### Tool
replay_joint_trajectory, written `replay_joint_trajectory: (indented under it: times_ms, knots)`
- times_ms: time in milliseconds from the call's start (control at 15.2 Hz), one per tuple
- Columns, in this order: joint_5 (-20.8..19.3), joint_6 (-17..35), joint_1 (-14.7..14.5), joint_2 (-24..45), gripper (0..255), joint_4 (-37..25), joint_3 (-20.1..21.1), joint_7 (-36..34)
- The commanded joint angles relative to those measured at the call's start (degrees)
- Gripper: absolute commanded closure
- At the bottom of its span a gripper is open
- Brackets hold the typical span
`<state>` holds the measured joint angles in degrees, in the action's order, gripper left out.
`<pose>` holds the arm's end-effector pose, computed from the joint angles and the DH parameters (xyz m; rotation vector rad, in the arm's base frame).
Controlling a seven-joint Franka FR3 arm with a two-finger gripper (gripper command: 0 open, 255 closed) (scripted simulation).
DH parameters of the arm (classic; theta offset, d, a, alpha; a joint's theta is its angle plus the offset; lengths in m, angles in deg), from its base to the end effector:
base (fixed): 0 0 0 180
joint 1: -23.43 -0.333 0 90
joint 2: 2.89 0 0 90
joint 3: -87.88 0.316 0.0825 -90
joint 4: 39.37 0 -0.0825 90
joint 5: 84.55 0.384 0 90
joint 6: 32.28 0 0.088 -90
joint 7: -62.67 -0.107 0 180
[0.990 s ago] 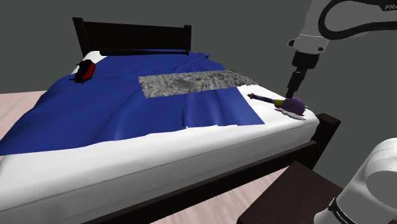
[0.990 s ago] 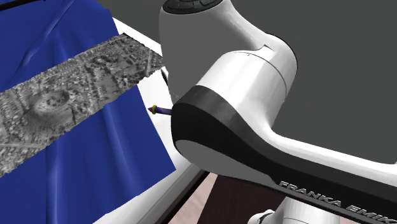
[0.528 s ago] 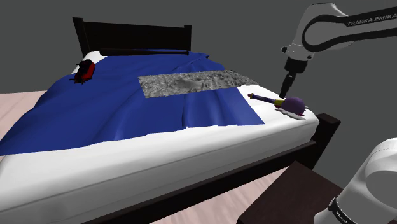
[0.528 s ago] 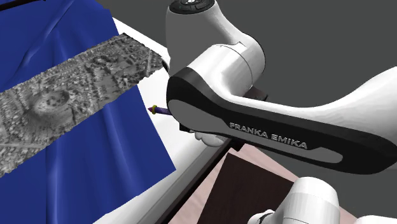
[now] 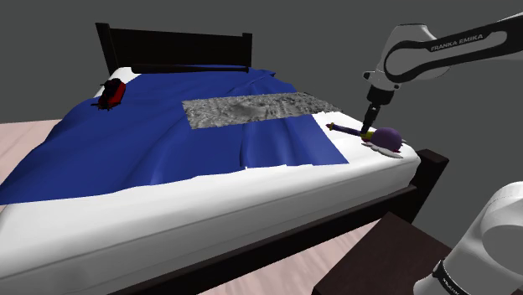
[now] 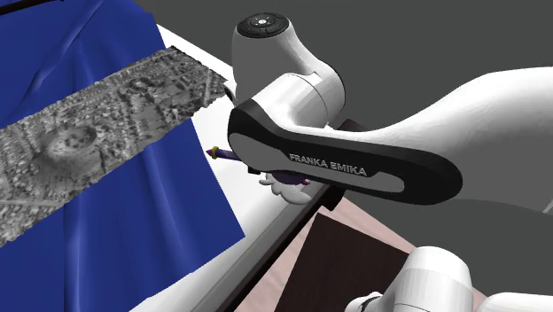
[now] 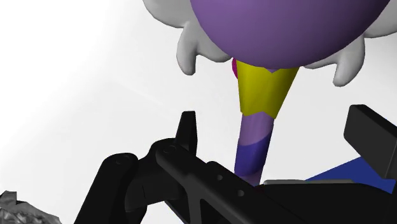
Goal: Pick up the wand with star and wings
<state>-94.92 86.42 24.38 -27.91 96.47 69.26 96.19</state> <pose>0.4042 -0.1632 0.4902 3.0150 0.5200 0.1492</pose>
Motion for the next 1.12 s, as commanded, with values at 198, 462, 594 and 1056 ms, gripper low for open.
replay_joint_trajectory:
  times_ms: [198,462,594,1056]
  knots:
    - [-0.14,3.09,0.05,0.89,0,2.16,-0.43,0.03]
    - [-0.15,3.12,0.06,0.87,255,2.2,-0.45,0.05]
    - [-0.15,3.11,0.06,0.86,255,2.21,-0.44,0.03]
    - [-0.06,1.45,0.02,0.43,255,0.97,-0.22,0.05]
